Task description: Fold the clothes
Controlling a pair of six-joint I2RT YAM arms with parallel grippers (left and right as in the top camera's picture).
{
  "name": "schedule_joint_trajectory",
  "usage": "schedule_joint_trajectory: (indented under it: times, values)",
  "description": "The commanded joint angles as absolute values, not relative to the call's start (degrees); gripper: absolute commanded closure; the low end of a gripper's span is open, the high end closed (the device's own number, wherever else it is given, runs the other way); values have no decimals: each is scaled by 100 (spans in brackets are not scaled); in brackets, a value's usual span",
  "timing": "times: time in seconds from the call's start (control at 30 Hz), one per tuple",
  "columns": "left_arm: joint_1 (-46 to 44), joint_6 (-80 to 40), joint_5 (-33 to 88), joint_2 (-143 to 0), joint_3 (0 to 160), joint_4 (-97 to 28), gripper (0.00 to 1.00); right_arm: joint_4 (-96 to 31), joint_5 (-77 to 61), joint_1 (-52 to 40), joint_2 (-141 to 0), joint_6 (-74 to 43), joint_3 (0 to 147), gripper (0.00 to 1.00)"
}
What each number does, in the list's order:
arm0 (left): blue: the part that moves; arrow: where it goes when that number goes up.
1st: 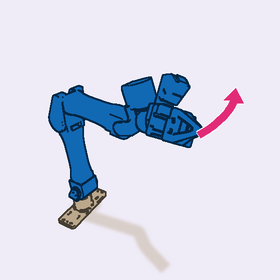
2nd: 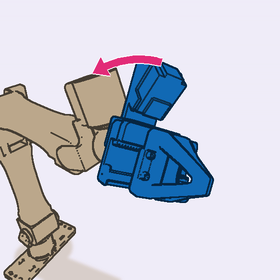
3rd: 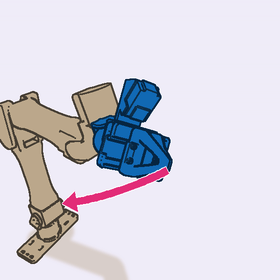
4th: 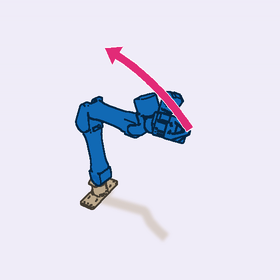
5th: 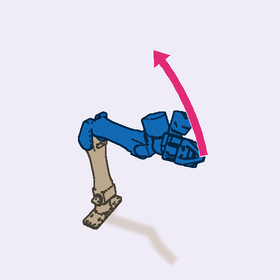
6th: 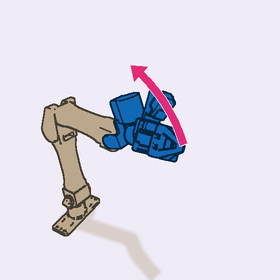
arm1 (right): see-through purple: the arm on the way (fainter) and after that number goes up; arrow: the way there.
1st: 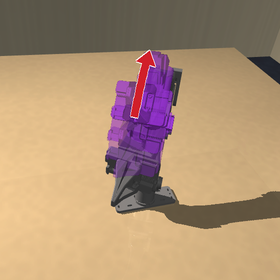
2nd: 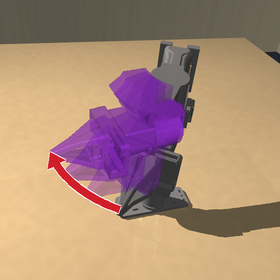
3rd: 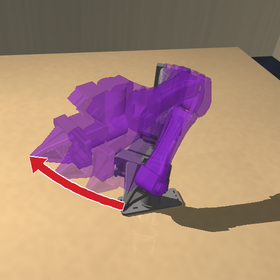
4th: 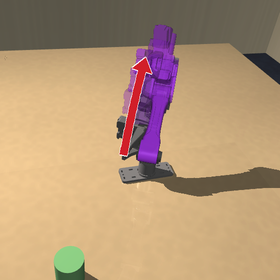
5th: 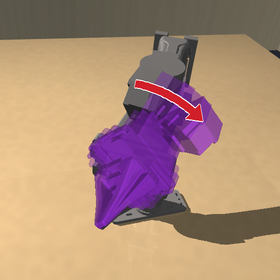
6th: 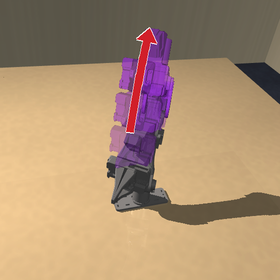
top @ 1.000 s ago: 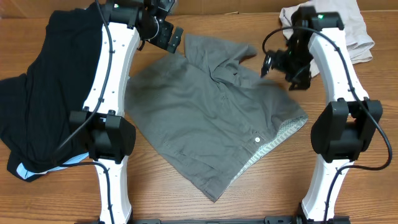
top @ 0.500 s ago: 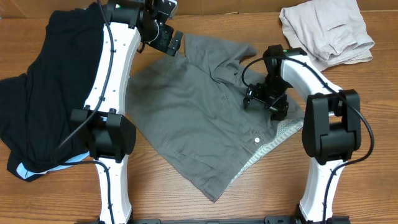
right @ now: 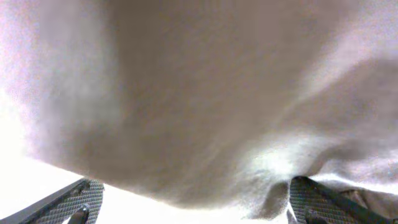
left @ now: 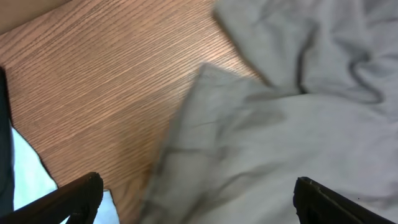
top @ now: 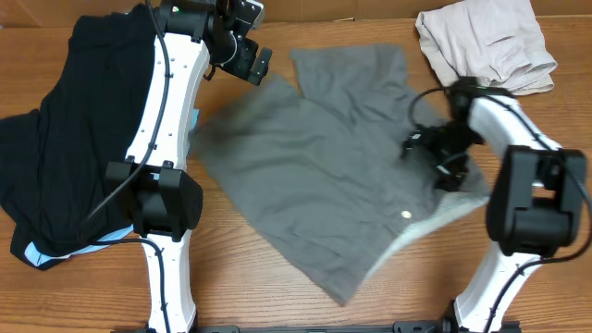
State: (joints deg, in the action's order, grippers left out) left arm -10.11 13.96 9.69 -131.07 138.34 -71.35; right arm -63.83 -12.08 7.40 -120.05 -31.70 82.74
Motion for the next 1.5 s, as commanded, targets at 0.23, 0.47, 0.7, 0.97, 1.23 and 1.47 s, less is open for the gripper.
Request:
schedule_joint_trajectory:
  times: [0.23,0.47,0.7,0.97,1.23,1.47]
  values:
    - [-1087,1505,1367,-13360,13834,-7008,0,-6528,-864,2226,-12407,-2088,8187,0]
    - [-1214,1503,1367,-13917,13832,-7203,0,-7161,-1260,1905,-11413,-1422,8986,0]
    - [-1249,1457,1509,-14276,13832,-8154,56,-7485,-1317,1590,-10468,-1343,9428,0]
    - [-1483,1398,1763,-14276,13810,-8790,96,-7456,-1319,1326,-10361,-1345,9426,0]
    - [-1918,1332,1444,-14278,13596,-8945,96,-7402,-1319,1291,-10361,-1343,9426,0]
    - [-1949,1002,1184,-14278,12921,-8541,96,-7391,-1319,1275,-10361,-1319,9426,0]
